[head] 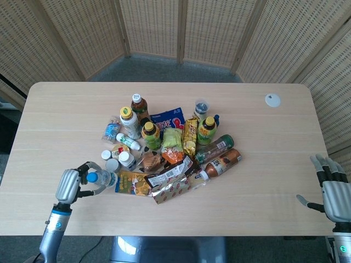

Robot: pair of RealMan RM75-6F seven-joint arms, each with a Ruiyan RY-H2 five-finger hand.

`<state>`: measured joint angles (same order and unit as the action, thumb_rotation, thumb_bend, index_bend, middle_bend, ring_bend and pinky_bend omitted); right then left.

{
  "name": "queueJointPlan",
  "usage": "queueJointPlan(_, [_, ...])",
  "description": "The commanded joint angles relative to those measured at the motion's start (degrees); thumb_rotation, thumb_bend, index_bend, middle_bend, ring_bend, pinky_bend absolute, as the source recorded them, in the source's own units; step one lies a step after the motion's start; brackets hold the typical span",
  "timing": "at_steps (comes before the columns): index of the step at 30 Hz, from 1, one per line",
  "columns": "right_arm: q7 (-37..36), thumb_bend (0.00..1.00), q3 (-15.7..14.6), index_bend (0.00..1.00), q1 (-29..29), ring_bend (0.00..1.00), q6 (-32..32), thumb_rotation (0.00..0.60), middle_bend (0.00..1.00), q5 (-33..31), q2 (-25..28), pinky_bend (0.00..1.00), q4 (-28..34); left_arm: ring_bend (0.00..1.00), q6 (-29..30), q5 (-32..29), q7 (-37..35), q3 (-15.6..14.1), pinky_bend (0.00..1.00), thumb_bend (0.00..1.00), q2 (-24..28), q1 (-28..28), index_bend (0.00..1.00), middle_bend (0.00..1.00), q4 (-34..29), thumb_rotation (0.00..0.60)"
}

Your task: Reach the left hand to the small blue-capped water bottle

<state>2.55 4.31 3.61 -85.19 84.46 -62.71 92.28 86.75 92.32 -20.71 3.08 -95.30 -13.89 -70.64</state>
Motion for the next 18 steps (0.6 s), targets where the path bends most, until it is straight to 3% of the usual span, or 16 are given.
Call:
queueJointPlan(1, [0.1,0.00,0.0,0.00,0.0,0.00,-0.1,0.535,0.00,0.1,0.0,0.00,0.1,0.78,4.7,2.6,2.6,1.5,0.75,0.06,7.0,0.3,0.86,0.92,-10.5,0.600])
queueJointPlan(11, [0.5,0.00,0.0,0.00,0.0,0.00,0.2,0.535,0.00,-0.1,-0.1,0.00,0.2,0.78,9.5,5.9,9.3,5.4,0.74,0.06,20.0,0.4,0.86,0.91,-29.6,0.600])
queueJointPlan(18, [0.6,0.00,-0.1,0.00,0.0,0.00,0.2,0.534,0.00,-0.1,-0.1,0.00,0.3,0.78,10.9,6.0,10.4,6.5,0.74,0.06,21.3,0.7,0.86,0.91,-33.0,0.600])
